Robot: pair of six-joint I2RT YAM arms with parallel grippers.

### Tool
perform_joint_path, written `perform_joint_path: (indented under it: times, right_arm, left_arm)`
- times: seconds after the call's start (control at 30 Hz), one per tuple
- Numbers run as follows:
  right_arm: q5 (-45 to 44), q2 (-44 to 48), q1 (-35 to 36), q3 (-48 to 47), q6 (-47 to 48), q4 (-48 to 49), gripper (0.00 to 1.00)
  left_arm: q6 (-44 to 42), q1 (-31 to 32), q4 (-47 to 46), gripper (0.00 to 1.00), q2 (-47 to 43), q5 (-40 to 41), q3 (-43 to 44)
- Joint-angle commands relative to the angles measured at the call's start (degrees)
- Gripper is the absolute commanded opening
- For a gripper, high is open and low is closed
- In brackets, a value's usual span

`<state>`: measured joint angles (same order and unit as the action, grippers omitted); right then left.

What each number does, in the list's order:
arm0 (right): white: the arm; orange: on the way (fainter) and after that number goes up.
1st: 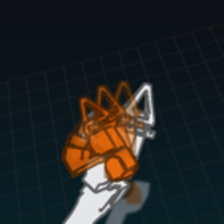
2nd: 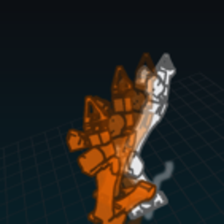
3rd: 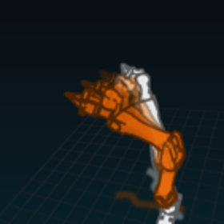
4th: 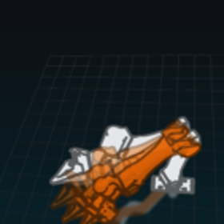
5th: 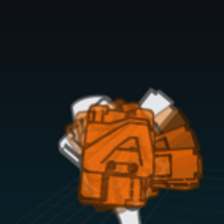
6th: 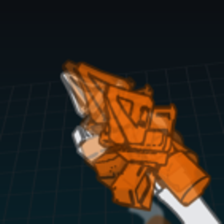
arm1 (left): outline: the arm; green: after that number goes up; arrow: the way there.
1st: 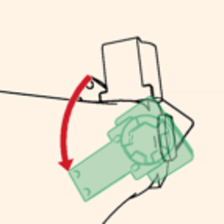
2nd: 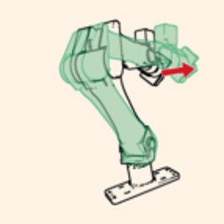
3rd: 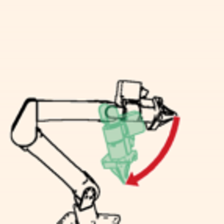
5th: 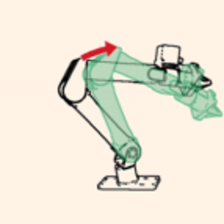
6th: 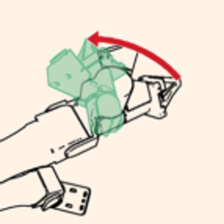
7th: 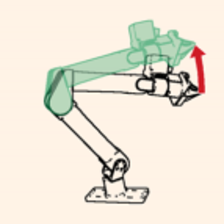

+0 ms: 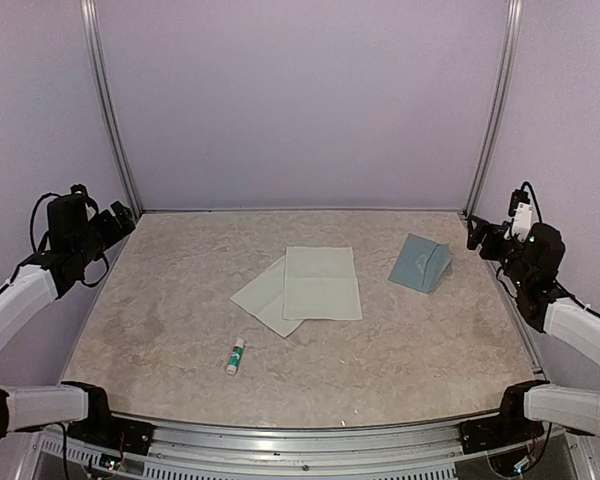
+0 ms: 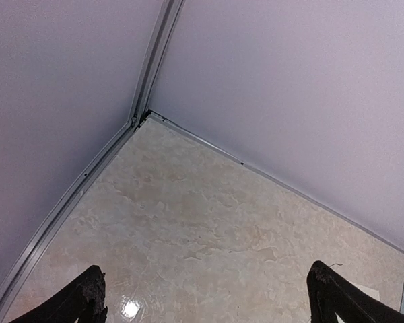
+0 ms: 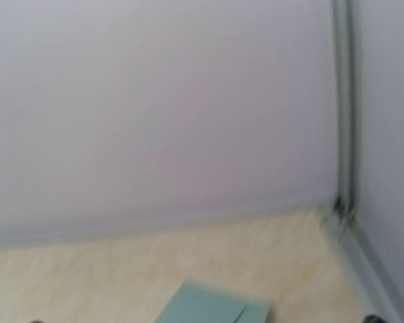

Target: Place the letter into the envelope and seal it

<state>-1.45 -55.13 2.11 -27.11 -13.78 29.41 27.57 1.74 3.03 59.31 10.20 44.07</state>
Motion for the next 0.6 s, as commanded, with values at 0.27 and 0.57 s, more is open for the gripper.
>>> perform_joint_path:
  times: [0.27,0.57]
  right_arm:
    - [16.49,-4.17,2.77,-8.83,-0.64,-18.99,1.0]
    - [16.87,-17.26,19.05,-15.42,-7.53,-23.34,0.93]
  left_arm:
    - [-9.32,-0.26,10.14,0.99,-0.75,-11.33,12.21]
    - [-1.44,23.04,-1.14,0.99,7.25,-7.7,9.27]
